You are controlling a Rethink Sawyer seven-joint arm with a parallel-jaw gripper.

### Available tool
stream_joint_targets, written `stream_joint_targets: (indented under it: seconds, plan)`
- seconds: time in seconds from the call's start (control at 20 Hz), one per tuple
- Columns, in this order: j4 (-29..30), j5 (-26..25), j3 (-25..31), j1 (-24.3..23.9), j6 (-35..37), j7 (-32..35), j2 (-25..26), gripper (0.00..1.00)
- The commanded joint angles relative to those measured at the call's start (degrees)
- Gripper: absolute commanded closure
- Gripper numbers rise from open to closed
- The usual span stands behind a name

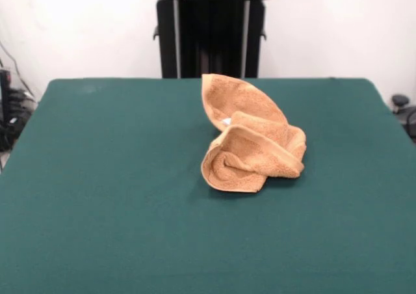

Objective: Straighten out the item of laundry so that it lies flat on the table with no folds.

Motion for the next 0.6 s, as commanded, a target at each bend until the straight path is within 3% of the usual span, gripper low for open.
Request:
stream_joint_targets:
  seconds: [0.05, 0.35, 0.5, 0.6]
  plan:
    - [7.0, 1.6, 1.2, -4.8, -6.8, 5.9, 2.7, 0.0]
    - [13.4, 5.0, 9.7, -14.6, -15.6, 1.0, 4.1, 0.0]
    - [17.9, 7.7, 19.0, -22.6, -20.6, -0.2, 4.6, 0.0]
    - [18.4, 6.7, 22.2, -25.6, -21.8, 0.9, 5.7, 0.0]
